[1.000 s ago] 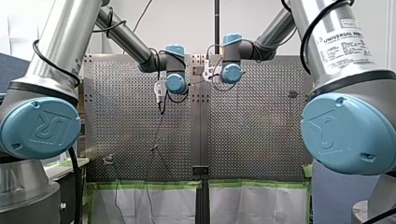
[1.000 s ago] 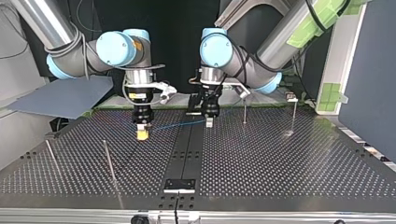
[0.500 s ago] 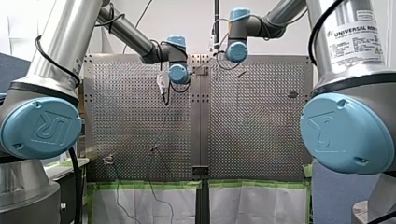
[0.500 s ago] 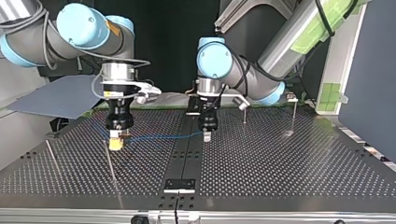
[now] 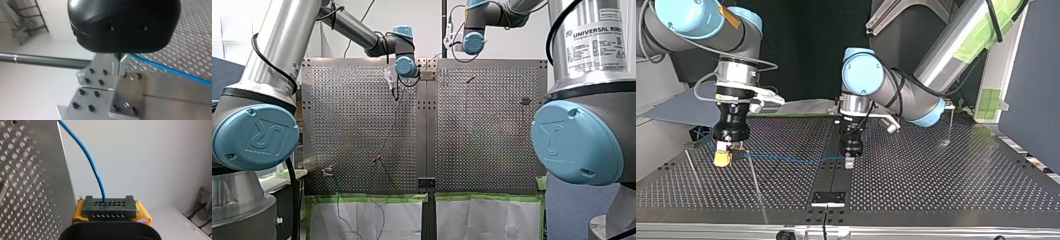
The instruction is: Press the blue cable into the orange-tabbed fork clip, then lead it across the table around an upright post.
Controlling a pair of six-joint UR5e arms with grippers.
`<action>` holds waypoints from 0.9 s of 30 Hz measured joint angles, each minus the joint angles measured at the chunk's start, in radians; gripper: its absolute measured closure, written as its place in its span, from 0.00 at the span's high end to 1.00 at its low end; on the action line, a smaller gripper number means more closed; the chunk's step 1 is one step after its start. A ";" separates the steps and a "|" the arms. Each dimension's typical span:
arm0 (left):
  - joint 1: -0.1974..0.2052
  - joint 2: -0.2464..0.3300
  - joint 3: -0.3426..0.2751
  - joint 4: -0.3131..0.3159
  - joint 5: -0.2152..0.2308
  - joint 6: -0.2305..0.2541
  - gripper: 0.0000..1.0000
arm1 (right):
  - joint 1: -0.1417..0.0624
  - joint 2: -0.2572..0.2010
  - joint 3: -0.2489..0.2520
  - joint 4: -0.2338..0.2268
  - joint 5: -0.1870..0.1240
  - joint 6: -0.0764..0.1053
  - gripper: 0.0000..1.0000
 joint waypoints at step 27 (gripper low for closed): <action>-0.071 -0.143 0.271 -0.186 0.002 -0.006 0.00 | -0.107 0.033 0.001 0.001 -0.003 0.029 0.00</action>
